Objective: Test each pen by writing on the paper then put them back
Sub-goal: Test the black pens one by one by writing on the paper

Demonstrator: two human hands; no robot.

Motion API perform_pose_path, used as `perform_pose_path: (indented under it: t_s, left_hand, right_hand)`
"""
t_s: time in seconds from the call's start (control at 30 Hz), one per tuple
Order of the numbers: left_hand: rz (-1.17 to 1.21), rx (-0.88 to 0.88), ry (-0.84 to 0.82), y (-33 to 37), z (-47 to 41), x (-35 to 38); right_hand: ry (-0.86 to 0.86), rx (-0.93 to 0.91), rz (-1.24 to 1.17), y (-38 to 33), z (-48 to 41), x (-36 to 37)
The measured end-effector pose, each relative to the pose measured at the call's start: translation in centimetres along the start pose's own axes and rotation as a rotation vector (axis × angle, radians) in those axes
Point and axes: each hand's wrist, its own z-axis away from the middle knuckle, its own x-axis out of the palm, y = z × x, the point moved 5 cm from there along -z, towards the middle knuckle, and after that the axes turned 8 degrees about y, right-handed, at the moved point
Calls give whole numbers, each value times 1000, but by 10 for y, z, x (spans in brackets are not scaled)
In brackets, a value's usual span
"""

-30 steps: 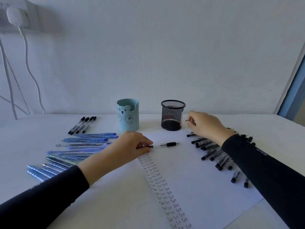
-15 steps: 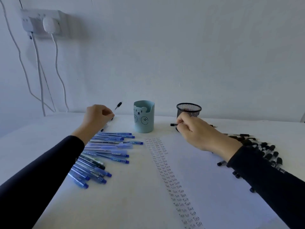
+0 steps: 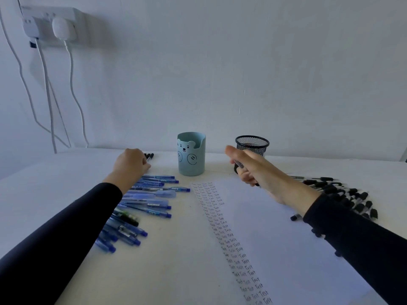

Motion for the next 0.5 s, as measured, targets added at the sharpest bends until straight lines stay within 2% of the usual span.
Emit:
perform_pose_path:
  t_s: [0.13,0.2,0.33,0.43,0.5]
  left_hand:
    - [-2,71,46,16,11,-14]
    - [94,165,41,32,25,-21]
    - [255,381,-77,64,65,-27]
    - [255,451,-219,77,86,-24]
    - [213,493,-291,83,94,-20]
  right_hand:
    - [-42,41,-222,-4,0,0]
    - [-91,40,-314,-7,0,0]
    - [-118,19,-391,-7,0,2]
    - [-182,112,-458,-1,4,13]
    - [-176,148,-356,5,7,18]
